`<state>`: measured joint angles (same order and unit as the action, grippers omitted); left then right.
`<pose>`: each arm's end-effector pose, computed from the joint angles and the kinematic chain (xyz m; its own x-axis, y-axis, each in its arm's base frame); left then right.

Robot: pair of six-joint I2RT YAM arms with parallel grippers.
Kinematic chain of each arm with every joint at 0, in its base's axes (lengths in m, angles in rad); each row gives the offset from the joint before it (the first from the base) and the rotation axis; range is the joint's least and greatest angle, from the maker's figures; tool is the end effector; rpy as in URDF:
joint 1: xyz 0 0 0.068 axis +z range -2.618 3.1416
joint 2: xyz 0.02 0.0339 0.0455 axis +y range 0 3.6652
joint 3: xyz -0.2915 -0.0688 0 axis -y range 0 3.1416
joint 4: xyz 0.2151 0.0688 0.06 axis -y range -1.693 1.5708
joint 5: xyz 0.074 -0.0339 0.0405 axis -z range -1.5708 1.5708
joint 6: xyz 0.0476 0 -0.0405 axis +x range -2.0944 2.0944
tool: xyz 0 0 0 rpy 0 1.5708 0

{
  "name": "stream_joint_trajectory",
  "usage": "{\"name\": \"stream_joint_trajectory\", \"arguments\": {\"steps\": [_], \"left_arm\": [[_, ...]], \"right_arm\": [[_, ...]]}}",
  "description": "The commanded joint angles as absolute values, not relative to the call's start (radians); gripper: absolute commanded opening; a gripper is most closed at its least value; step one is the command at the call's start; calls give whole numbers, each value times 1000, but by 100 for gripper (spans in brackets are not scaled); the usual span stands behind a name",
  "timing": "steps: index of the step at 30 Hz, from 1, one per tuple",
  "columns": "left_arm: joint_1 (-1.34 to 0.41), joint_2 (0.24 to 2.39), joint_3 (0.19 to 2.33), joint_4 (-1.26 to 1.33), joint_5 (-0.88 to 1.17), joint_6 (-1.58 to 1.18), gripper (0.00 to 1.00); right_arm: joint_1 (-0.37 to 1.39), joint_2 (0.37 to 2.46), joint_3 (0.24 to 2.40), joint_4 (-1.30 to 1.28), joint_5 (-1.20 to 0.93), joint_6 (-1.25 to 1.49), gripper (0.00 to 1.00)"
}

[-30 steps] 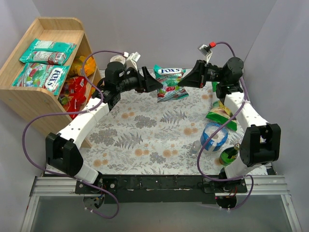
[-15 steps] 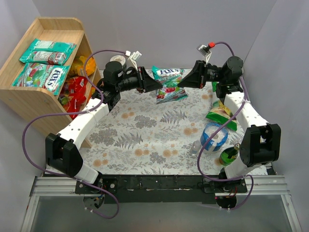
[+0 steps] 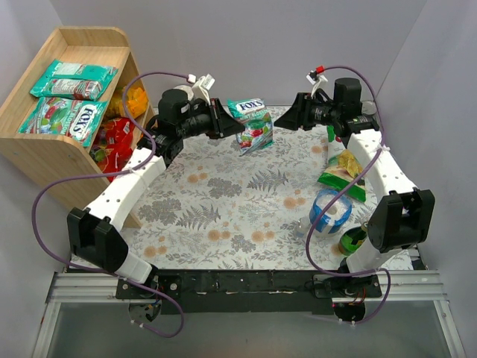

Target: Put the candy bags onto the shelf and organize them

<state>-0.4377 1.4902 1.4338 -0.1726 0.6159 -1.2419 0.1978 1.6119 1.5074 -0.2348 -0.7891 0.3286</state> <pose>0.2823 -0.1625 0.4262 -0.8761 -0.4429 -0.1905 0.0818 0.2528 -0.9641 0.3400 0.1026 0.4062 -0.5653 0.1186 -0.8163 -0.6468 0.5504 0.5279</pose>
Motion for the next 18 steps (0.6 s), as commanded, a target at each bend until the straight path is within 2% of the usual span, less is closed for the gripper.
{"name": "stream_joint_trajectory", "arguments": {"steps": [1,7,13,18], "left_arm": [[-434,1404,1542,-241,526,-1187,0],[-405,1434,1721,-382,338,-1161,0],[-261,1499,1884,-468,319,-1215,0],[-198,1506,1969,-492,191,-1212,0]], "right_arm": [[187,1598,1516,-311,-531,279,66],[186,1609,1555,-373,-454,288,68],[187,1614,1557,-387,-451,302,68],[187,1612,1551,-396,-454,305,68]]}}
